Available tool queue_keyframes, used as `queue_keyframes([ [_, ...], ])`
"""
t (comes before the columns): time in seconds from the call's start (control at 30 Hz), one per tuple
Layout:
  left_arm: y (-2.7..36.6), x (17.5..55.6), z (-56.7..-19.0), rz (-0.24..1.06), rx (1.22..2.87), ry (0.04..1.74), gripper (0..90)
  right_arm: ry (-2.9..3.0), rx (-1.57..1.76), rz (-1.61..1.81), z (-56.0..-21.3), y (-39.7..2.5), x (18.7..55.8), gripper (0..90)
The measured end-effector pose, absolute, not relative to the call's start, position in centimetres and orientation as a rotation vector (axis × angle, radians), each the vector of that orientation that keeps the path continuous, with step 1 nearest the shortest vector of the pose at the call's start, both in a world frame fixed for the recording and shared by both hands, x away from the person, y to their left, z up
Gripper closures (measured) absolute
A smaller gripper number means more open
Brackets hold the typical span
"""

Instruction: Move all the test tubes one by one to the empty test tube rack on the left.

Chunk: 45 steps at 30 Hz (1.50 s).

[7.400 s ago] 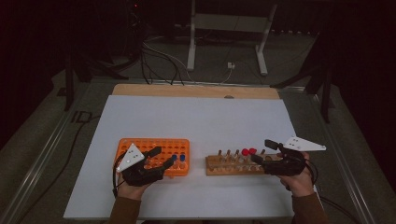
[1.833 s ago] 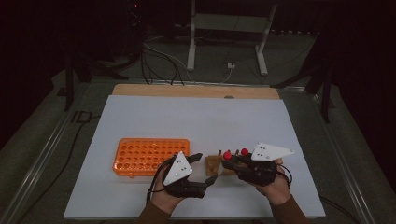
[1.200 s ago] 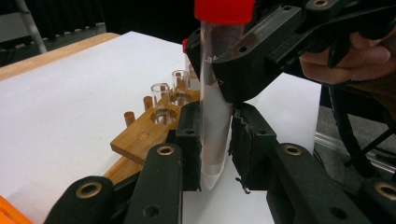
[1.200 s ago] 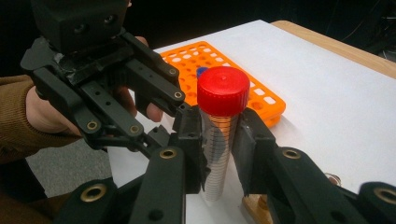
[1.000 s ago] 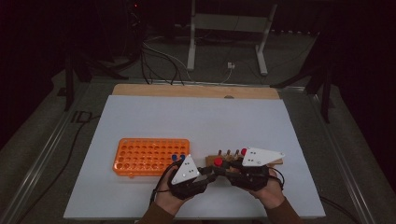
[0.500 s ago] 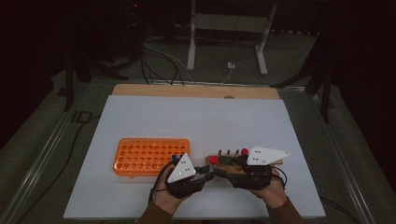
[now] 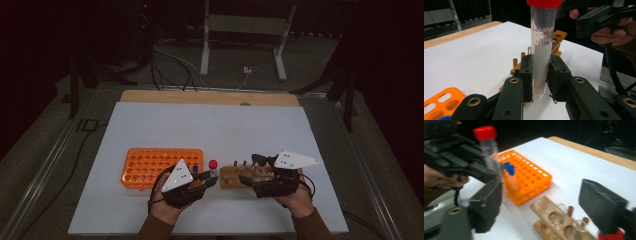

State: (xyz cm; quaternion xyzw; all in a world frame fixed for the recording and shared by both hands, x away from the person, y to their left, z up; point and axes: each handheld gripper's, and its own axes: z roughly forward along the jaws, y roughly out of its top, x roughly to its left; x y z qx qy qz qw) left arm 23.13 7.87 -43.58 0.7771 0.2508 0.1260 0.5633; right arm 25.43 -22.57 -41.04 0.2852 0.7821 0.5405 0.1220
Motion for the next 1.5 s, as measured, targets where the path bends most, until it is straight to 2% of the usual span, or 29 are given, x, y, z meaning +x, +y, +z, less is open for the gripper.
queue_keyframes([
  [0.1,8.6,23.1,-43.4,0.302,1.829,0.596,75.8,2.248,0.877,1.575,-41.1,-23.3,25.8,14.0],
  [0.3,10.4,23.0,-43.3,0.324,1.804,0.627,75.8,2.17,0.95,1.559,-40.9,-24.5,26.0,3.6],
  [0.5,12.1,22.9,-43.5,0.345,1.803,0.656,75.7,2.128,0.994,1.57,-40.7,-25.4,26.2,0.1],
  [0.83,14.0,23.1,-43.6,0.388,1.797,0.698,75.6,2.093,1.026,1.561,-40.6,-26.3,26.3,0.0],
  [1.5,15.0,24.2,-46.0,0.472,1.802,0.823,75.5,2.088,1.024,1.553,-40.6,-26.4,26.3,0.0],
])
